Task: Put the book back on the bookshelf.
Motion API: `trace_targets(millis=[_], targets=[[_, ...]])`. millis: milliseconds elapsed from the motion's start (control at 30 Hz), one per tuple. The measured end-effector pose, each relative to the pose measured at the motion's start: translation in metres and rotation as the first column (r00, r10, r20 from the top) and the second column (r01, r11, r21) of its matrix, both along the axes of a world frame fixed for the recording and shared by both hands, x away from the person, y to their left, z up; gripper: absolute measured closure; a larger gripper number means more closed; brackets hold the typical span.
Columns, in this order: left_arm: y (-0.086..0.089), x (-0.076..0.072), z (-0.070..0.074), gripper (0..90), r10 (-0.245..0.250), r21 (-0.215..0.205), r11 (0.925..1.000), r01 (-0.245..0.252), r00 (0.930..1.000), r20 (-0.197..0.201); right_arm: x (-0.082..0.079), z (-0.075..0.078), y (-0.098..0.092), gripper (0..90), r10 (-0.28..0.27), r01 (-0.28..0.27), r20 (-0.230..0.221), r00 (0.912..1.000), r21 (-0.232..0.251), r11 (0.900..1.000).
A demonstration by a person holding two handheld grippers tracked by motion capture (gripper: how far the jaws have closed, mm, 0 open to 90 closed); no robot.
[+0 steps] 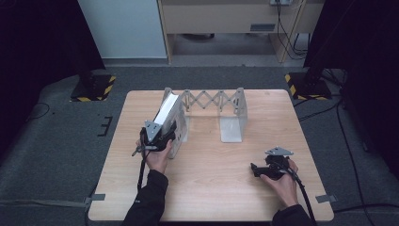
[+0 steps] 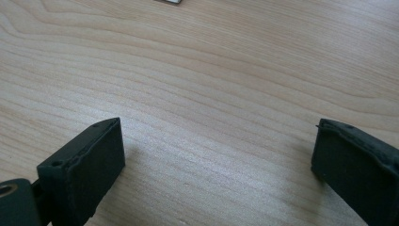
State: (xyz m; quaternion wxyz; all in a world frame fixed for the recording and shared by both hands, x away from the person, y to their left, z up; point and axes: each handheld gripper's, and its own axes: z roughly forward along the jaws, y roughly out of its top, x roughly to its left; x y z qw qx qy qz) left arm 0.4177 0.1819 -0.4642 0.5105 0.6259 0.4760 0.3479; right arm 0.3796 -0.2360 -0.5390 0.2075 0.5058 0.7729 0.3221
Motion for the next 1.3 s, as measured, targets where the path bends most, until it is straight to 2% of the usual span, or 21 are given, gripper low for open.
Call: trace_targets(millis=[33,133,200,233,300,400,467,567,733,1067,1167,1200,1300], targets=[[0.001,0.002,-0.002,49.9,-0.004,-0.021,0.9998,0.004,1.0,0.003,0.0,0.0,0.0,3.5,0.001,-0.001,0.001,1.0,-0.001,1.0],[0.004,0.0,-0.003,48.0,-0.017,-0.021,0.9996,0.018,0.9998,0.001,0.0,0.0,0.0,3.5,0.002,-0.002,0.001,1.0,0.0,1.0],[0.009,-0.004,-0.004,46.2,-0.052,-0.042,0.9978,0.052,0.9985,-0.014,0.0,0.0,0.0,3.5,0.001,-0.001,0.001,1.0,0.0,1.0],[0.011,-0.006,-0.005,45.5,-0.059,-0.044,0.9974,0.058,0.9977,-0.032,0.0,0.0,0.0,3.5,0.002,-0.002,0.002,1.0,-0.001,1.0],[0.016,-0.014,-0.009,45.6,-0.073,-0.043,0.9965,0.072,0.9967,-0.035,0.0,0.0,0.0,3.5,0.002,-0.002,0.001,1.0,0.0,1.0],[0.017,-0.017,-0.008,46.0,-0.087,-0.049,0.9952,0.084,0.9941,-0.064,0.0,0.0,0.0,3.5,-0.003,0.003,0.001,1.0,0.002,1.0],[0.018,-0.021,-0.009,46.2,-0.089,-0.023,0.9959,0.088,0.994,-0.064,0.0,0.0,0.001,3.5,-0.004,0.004,-0.001,1.0,0.005,1.0],[0.019,-0.025,-0.012,47.2,-0.102,-0.036,0.9944,0.099,0.9927,-0.066,0.0,0.0,0.001,3.5,-0.003,0.003,-0.001,1.0,0.005,1.0],[0.014,-0.024,-0.011,48.9,-0.077,-0.01,0.997,0.076,0.9948,-0.066,0.0,0.0,0.001,3.5,-0.002,0.002,-0.001,1.0,0.005,1.0],[0.005,-0.007,-0.012,49.8,-0.039,-0.046,0.9983,0.037,0.9978,-0.054,0.0,0.0,0.001,3.5,-0.002,0.002,0.0,1.0,0.005,1.0],[-0.005,0.001,-0.012,50.6,-0.004,-0.016,0.9999,0.003,0.999,-0.044,0.0,0.0,0.001,3.5,-0.001,0.001,0.0,1.0,0.004,1.0],[-0.005,0.001,-0.012,50.8,-0.004,-0.016,0.9999,0.003,0.999,-0.044,0.0,0.0,0.001,3.5,-0.001,0.001,0.0,1.0,0.004,1.0],[-0.013,0.007,-0.014,51.2,0.037,-0.01,0.9992,-0.038,0.9989,-0.028,0.0,0.0,0.001,3.5,0.0,0.0,0.0,1.0,0.005,1.0]])
